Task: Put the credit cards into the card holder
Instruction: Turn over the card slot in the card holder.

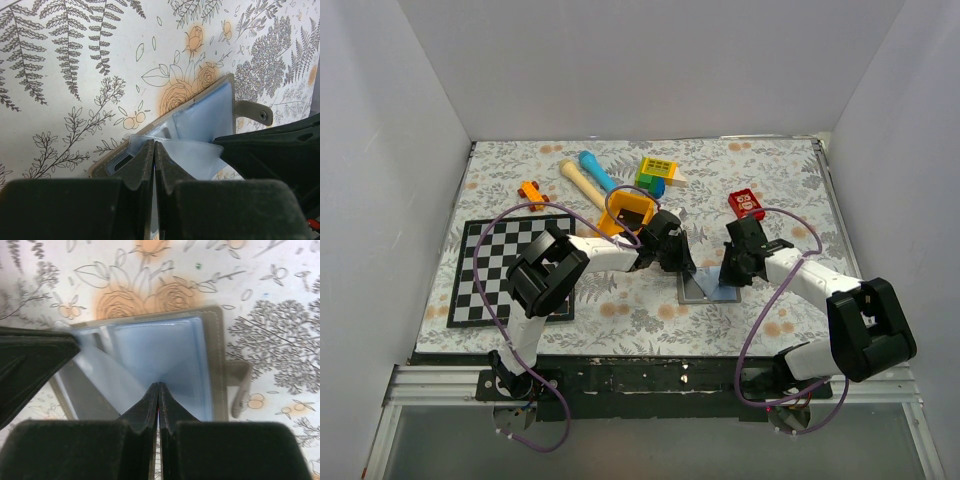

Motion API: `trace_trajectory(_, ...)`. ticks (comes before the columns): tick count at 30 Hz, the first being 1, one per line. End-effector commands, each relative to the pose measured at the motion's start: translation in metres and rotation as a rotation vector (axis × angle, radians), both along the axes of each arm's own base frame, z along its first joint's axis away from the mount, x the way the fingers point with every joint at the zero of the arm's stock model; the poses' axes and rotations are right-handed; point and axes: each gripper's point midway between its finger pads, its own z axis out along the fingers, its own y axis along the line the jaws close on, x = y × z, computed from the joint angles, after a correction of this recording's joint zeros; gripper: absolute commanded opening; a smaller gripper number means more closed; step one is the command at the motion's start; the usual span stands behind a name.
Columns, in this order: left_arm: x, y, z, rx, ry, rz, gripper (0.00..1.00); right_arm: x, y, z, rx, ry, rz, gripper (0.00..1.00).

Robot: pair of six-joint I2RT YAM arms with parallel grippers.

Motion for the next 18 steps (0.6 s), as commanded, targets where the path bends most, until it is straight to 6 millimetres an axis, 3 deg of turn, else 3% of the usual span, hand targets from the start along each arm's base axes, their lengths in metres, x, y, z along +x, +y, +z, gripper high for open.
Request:
trace_trajectory(1, -0.006, 0.004, 0.006, 0.013, 0.003, -0.01, 0.0, 0.008, 0.03, 0.015, 0.141, -0.055, 0.108, 0.06)
trace_trajectory(10, -0.005, 0.004, 0.016, 0.002, -0.01, -0.006, 0.0, 0.006, 0.049, 0.023, 0.244, -0.071, 0.181, 0.06)
trace_trajectory(18, 0.007, 0.022, 0.052, -0.014, -0.077, 0.052, 0.0, 0.001, 0.059, 0.022, 0.301, -0.059, 0.217, 0.06)
